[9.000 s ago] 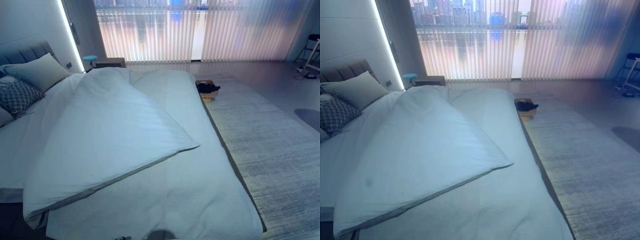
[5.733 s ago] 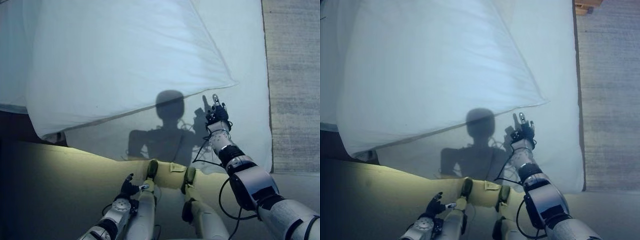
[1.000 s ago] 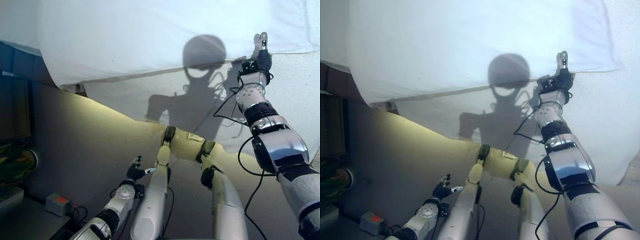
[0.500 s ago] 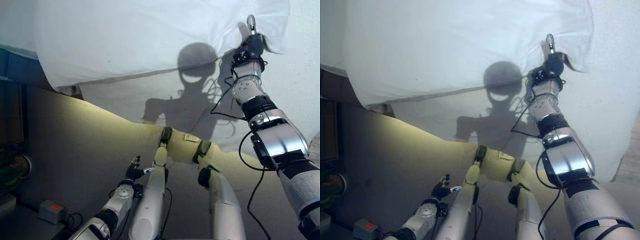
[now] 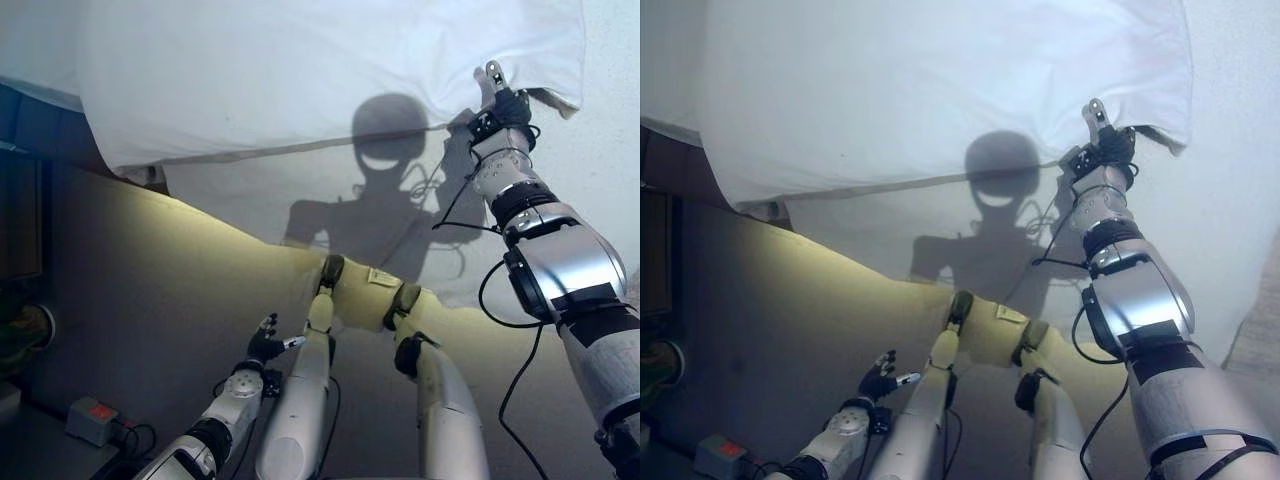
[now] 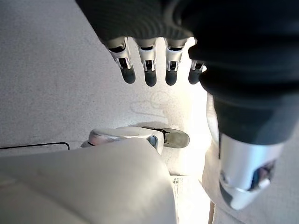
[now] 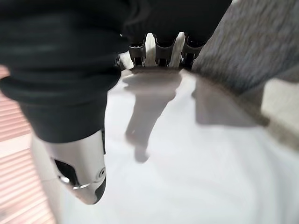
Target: Make the bed
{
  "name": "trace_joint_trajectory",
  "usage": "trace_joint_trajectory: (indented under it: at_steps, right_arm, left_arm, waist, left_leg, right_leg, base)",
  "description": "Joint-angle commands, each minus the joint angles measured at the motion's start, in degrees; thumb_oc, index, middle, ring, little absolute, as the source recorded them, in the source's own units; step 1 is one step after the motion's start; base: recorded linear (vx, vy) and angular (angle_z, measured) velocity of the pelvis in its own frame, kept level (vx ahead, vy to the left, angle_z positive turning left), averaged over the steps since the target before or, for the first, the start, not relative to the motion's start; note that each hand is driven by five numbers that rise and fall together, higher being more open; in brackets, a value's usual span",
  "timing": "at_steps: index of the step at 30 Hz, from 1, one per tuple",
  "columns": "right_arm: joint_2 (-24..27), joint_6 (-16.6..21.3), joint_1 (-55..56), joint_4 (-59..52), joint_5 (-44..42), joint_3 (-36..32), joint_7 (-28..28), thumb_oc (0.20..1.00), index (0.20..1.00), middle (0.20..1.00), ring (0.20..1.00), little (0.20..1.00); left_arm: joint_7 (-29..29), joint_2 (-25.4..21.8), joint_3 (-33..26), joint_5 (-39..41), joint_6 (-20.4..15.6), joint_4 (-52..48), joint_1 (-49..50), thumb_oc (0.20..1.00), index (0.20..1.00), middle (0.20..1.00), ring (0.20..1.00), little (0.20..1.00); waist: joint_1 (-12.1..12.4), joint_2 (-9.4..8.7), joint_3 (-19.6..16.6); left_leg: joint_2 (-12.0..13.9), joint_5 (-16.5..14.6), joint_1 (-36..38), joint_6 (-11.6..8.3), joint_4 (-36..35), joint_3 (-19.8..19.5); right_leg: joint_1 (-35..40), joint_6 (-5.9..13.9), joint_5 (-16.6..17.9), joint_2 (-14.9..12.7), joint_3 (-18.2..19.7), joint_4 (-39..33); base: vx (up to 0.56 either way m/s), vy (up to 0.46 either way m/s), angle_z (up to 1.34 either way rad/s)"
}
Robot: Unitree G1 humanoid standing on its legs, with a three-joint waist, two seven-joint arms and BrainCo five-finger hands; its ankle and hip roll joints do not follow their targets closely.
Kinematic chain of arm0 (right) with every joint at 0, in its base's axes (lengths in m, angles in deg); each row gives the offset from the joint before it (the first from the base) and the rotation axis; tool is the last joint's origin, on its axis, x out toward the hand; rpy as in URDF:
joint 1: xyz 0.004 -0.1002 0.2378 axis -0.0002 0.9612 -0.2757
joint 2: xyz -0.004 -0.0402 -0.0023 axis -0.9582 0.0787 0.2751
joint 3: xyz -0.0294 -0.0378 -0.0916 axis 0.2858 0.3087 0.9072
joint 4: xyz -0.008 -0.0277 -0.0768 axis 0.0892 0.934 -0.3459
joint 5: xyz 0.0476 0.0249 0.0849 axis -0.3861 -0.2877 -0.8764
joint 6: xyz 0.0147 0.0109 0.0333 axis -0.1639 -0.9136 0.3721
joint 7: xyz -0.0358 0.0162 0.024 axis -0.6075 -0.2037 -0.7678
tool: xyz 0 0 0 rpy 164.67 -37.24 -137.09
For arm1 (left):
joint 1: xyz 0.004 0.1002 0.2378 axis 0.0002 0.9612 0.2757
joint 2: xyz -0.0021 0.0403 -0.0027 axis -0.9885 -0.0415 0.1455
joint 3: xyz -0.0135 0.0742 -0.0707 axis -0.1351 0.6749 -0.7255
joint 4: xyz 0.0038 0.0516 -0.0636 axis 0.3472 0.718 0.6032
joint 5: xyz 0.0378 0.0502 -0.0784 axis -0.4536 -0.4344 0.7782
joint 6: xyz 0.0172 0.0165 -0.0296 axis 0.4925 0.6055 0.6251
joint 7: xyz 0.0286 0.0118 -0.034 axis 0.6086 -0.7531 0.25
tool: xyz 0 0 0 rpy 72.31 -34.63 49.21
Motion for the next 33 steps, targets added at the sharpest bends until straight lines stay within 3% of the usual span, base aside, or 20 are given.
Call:
trace_joint_trajectory:
  at_steps: [1, 10, 11, 12, 19, 33]
  right_arm:
    - [2.2, -1.0, -1.5, -0.4, 5.0, -0.4, -3.6, 1.000, 1.000, 1.000, 1.000, 1.000]
    - [2.4, 1.4, 0.4, -4.7, 3.3, -2.4, -3.4, 1.000, 1.000, 1.000, 1.000, 1.000]
    - [2.2, 2.4, 0.8, -6.4, 2.6, -2.6, -2.7, 0.708, 0.708, 0.708, 0.708, 0.708]
    - [2.2, 3.1, 1.0, -7.4, 2.0, -2.6, -2.0, 0.200, 0.200, 0.200, 0.200, 0.200]
    - [2.1, 8.5, 1.0, -11.9, -2.8, -5.0, -0.8, 0.200, 0.200, 0.200, 0.200, 0.200]
    - [2.9, 13.1, 2.0, -20.7, -3.5, -7.2, -2.3, 0.200, 0.200, 0.200, 0.200, 0.200]
  left_arm:
    - [2.2, -0.3, 2.8, -1.5, 0.6, 0.0, -0.4, 1.000, 1.000, 1.000, 1.000, 1.000]
    - [2.8, 0.0, 3.3, -1.0, 0.0, -1.4, -0.9, 1.000, 1.000, 1.000, 1.000, 1.000]
    - [2.8, 0.1, 3.2, -1.0, -0.2, -1.4, -0.9, 1.000, 1.000, 1.000, 1.000, 1.000]
    - [2.7, 0.1, 3.1, -0.9, -0.3, -1.3, -0.9, 1.000, 1.000, 1.000, 1.000, 1.000]
    - [2.2, 0.1, 2.8, -0.8, -0.6, -0.4, -0.5, 1.000, 1.000, 1.000, 1.000, 1.000]
    - [0.6, -0.7, 3.1, -0.1, -1.1, -3.6, 1.0, 1.000, 1.000, 1.000, 1.000, 1.000]
  waist:
    - [2.7, -2.38, 0.8]
    - [3.2, -0.77, 0.8]
    - [3.3, -0.52, 0.8]
    - [3.3, -0.34, 0.8]
    - [3.0, 0.24, 0.8]
    - [1.7, 0.70, 0.8]
  left_leg:
    - [-3.9, -6.1, 3.5, 1.60, 1.4, 1.5]
    - [-4.4, -5.4, 3.1, 1.54, 0.7, 0.3]
    - [-4.4, -5.2, 3.1, 1.52, 0.4, 0.3]
    - [-4.4, -5.1, 3.2, 1.51, 0.3, 0.2]
    - [-4.6, -5.0, 4.1, 1.51, -0.1, 0.7]
    - [-5.1, -5.9, 6.7, 1.67, 1.2, 2.6]
  right_leg:
    - [10.7, 7.76, 5.3, -1.2, 3.0, -15.0]
    - [10.1, 7.70, 4.3, -1.8, 2.3, -13.6]
    - [10.0, 7.68, 4.3, -1.9, 2.2, -13.6]
    - [9.9, 7.68, 4.3, -2.0, 2.1, -13.7]
    - [10.7, 7.88, 4.9, -2.1, 2.5, -14.5]
    - [14.1, 8.28, 6.0, -2.7, 4.0, -15.6]
  base:
    - [0.00, -0.002, 0.10]
    - [0.00, 0.007, 0.09]
    - [-0.01, 0.021, 0.03]
    - [0.00, 0.000, 0.00]
    - [-0.01, 0.011, 0.01]
    - [0.00, 0.013, 0.01]
